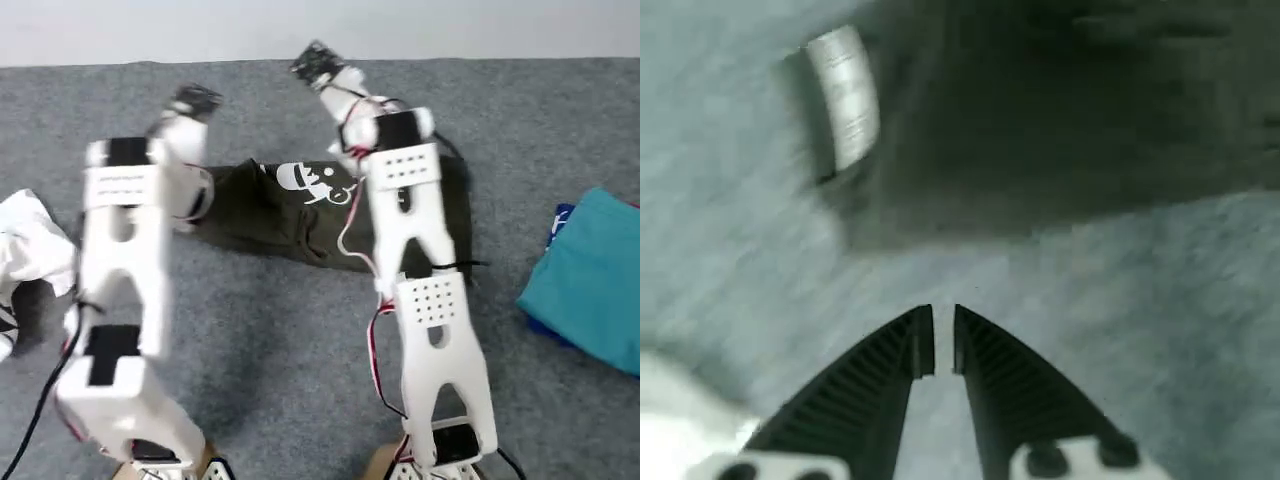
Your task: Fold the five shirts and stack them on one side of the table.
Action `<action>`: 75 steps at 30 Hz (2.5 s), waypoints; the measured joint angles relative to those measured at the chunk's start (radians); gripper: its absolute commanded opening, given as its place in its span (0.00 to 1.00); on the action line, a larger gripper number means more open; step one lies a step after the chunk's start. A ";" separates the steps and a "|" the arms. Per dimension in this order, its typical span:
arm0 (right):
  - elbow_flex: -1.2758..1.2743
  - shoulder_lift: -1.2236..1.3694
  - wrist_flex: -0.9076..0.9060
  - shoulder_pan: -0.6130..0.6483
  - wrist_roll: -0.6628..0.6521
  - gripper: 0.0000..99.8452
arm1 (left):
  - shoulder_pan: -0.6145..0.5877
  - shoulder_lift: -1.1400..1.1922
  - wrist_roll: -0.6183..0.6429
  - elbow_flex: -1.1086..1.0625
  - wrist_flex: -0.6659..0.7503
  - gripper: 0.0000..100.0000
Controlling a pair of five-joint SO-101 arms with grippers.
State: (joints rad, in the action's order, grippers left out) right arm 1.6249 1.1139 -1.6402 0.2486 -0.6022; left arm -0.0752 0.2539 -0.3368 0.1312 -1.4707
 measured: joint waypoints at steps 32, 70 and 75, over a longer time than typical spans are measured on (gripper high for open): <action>0.006 -0.236 -0.115 -0.290 0.126 0.01 | 0.077 0.362 0.000 0.106 -0.040 0.02; -0.130 -0.002 0.057 0.270 0.129 0.01 | -0.620 -0.176 -0.011 0.213 -0.126 0.02; -0.130 0.117 0.232 0.342 0.115 0.01 | -0.710 -0.176 -0.011 0.213 -0.132 0.02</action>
State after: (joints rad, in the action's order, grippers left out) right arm 1.4945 1.2306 -1.4085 0.5907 -0.4872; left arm -0.7856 0.0775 -0.3475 0.3445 -1.6026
